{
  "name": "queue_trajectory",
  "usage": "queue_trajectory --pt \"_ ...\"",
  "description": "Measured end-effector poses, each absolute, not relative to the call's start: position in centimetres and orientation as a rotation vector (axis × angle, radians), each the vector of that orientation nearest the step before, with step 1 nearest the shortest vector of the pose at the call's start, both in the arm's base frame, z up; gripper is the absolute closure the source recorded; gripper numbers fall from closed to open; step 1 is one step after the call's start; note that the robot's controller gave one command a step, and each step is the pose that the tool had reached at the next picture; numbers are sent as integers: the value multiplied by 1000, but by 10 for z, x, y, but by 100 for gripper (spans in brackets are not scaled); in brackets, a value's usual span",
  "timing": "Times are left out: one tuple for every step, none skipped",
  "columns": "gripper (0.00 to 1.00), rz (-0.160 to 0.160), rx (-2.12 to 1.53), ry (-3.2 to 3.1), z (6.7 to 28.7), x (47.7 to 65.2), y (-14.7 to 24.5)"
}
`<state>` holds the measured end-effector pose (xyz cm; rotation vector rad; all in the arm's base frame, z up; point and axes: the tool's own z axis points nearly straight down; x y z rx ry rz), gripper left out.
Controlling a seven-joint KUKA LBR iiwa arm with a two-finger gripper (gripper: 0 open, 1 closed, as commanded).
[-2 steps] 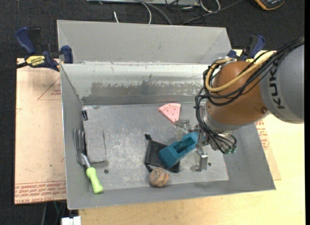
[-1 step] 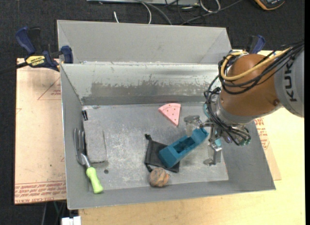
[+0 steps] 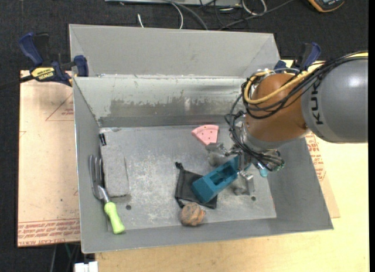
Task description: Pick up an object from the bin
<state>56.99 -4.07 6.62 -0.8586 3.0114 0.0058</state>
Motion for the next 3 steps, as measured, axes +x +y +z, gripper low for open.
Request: queue_trajectory --pt "100 -8 -982 2954 72 572 -42" --pt "100 -9 -1021 2944 76 568 -43" --pt "100 -5 -1007 2950 96 568 -42"
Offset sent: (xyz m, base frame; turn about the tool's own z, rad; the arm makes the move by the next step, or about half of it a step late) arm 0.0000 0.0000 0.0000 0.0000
